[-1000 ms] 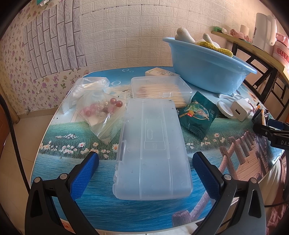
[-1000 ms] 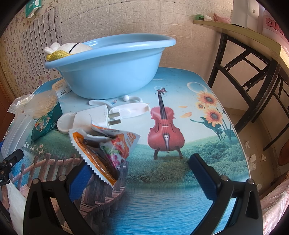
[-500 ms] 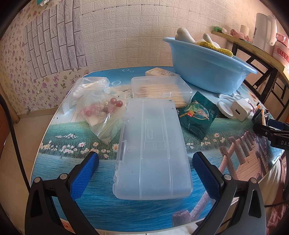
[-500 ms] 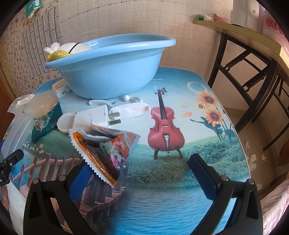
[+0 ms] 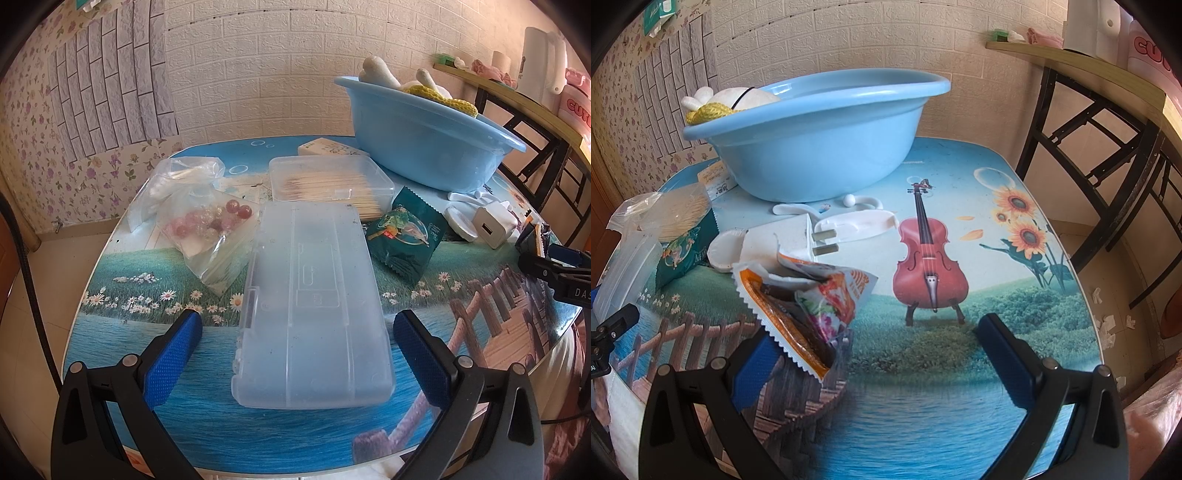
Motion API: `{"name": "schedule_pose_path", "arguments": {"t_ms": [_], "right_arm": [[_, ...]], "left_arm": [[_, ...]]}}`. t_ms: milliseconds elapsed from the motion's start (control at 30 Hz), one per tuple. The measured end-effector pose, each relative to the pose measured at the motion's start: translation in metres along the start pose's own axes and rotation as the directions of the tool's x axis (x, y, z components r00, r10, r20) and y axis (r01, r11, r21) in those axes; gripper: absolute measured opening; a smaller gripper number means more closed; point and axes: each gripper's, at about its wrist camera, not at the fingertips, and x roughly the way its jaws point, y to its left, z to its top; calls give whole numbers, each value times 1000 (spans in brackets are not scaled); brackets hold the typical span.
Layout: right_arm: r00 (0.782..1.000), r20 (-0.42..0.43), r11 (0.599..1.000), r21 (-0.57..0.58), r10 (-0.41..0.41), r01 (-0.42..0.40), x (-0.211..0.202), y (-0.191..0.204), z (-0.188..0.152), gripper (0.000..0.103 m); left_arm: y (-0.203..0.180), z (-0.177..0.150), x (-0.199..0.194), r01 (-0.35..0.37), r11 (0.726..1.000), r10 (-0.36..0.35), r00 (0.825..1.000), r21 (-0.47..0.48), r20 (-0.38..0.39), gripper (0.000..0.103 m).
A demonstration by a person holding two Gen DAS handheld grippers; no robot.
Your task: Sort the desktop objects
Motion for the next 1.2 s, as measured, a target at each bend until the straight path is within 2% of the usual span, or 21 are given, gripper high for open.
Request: {"name": "schedule_pose_path", "arguments": {"t_ms": [733, 767, 800, 833, 867, 900, 933, 967, 1000, 1100, 1200], "right_arm": [[1000, 0, 1000, 10, -7, 7, 1, 6, 3, 103], [1000, -3, 1000, 9, -8, 8, 1, 7, 4, 103], [1000, -4, 1000, 11, -9, 9, 1, 7, 4, 103], [1000, -2, 1000, 2, -4, 4, 1, 9, 4, 103], [1000, 11, 1000, -10, 10, -10, -2, 10, 3, 93], [999, 29, 999, -27, 25, -24, -6, 13, 3, 66], [998, 30, 997, -51, 52, -51, -8, 15, 3, 55], [998, 29, 995, -75, 63, -61, -10, 18, 2, 35], [997, 25, 994, -90, 67, -65, -12, 21, 2, 28], [996, 17, 992, -99, 85, -83, -18, 21, -1, 23], [992, 45, 989, -91, 121, -117, -33, 18, -2, 21]], "left_arm": [[-2, 1, 0, -10, 1000, 10, 1000, -3, -9, 102], [-3, 1, -1, -7, 1000, 7, 1000, 1, -8, 99], [-4, 0, -3, -6, 1000, 6, 1000, 6, -1, 90], [-5, 0, -7, -3, 1000, 3, 1000, 11, 10, 71], [-6, 0, -9, 0, 1000, 0, 1000, 17, 19, 62], [-7, -1, -10, 1, 1000, -2, 1000, 23, 16, 61], [-8, -1, -11, 6, 1000, -6, 1000, 27, 17, 61], [-8, -1, -11, 12, 1000, -12, 1000, 29, 17, 61], [-7, -1, -12, 13, 999, -14, 1000, 31, 14, 61], [-7, 0, -14, 20, 1000, -20, 1000, 24, 9, 61], [-5, 3, -25, 37, 999, -38, 999, 14, 36, 61]]}}
